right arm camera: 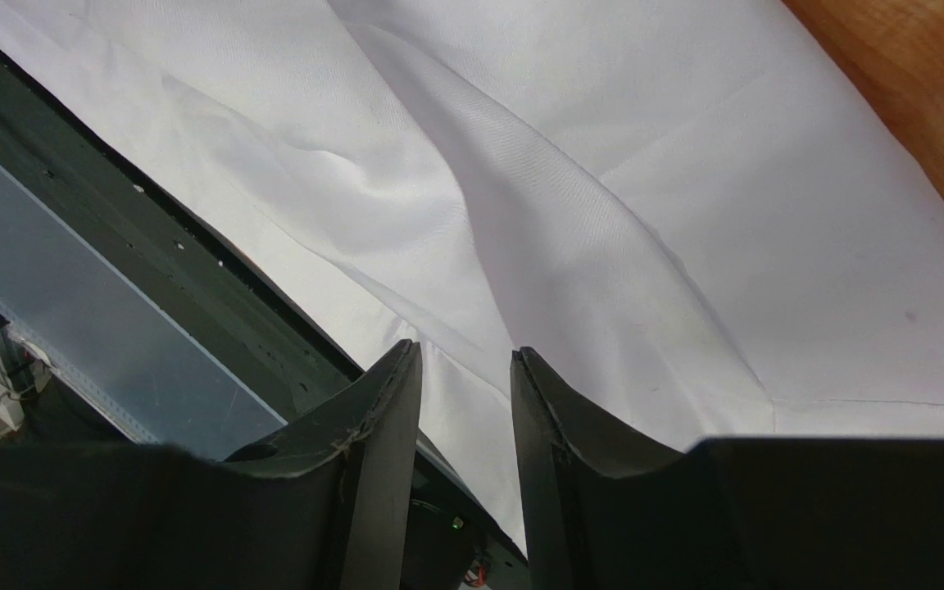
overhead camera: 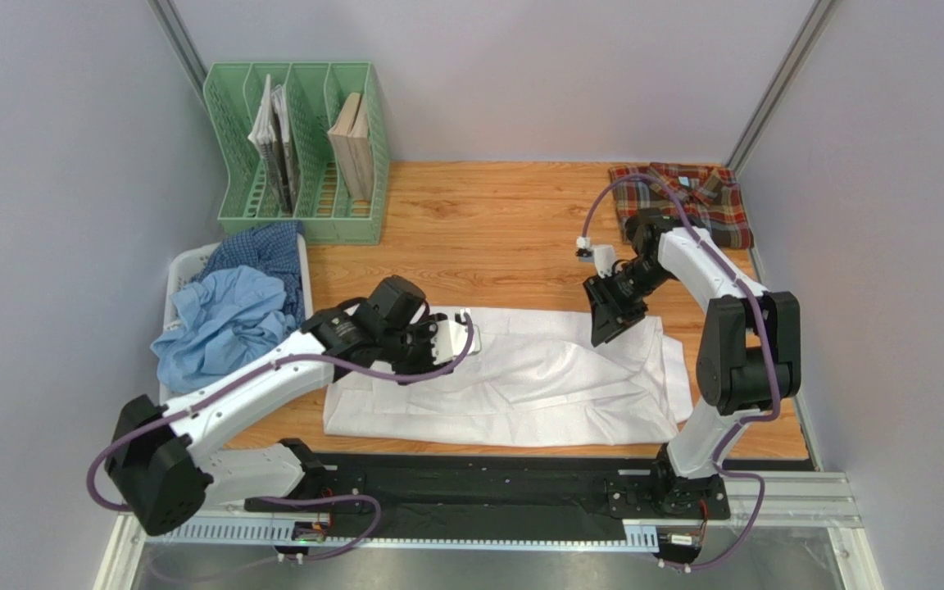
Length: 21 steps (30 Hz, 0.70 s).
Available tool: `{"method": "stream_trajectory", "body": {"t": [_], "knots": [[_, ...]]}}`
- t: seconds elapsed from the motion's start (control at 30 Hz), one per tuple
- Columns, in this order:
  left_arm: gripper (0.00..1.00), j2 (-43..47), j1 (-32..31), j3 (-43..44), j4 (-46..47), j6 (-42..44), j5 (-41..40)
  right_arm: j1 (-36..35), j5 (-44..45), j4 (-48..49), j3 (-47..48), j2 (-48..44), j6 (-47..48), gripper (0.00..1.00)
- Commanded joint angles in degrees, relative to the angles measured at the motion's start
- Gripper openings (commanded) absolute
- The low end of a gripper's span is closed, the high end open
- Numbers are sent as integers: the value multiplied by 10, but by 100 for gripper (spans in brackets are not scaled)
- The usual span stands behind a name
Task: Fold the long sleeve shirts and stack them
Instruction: Fold the shirt
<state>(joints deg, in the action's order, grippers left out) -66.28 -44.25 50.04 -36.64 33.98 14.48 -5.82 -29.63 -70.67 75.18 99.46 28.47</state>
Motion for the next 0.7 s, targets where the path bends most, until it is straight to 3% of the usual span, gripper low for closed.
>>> {"method": "stream_trajectory", "body": {"t": [0.0, 0.17, 0.3, 0.43, 0.67], "knots": [[56, -54, 101, 70, -23, -63, 28, -9, 1, 29, -3, 1, -18, 38], [56, -171, 206, 134, -75, -173, 98, -12, 2, 33, -9, 2, -19, 38], [58, -276, 290, 200, -151, -178, 180, -12, 3, 34, -14, 0, -19, 38], [61, -343, 320, 227, -196, -175, 206, -11, 6, 36, -14, 5, -23, 38], [62, -389, 330, 223, -177, -188, 200, -12, 20, 42, -24, 6, -21, 38]]}}
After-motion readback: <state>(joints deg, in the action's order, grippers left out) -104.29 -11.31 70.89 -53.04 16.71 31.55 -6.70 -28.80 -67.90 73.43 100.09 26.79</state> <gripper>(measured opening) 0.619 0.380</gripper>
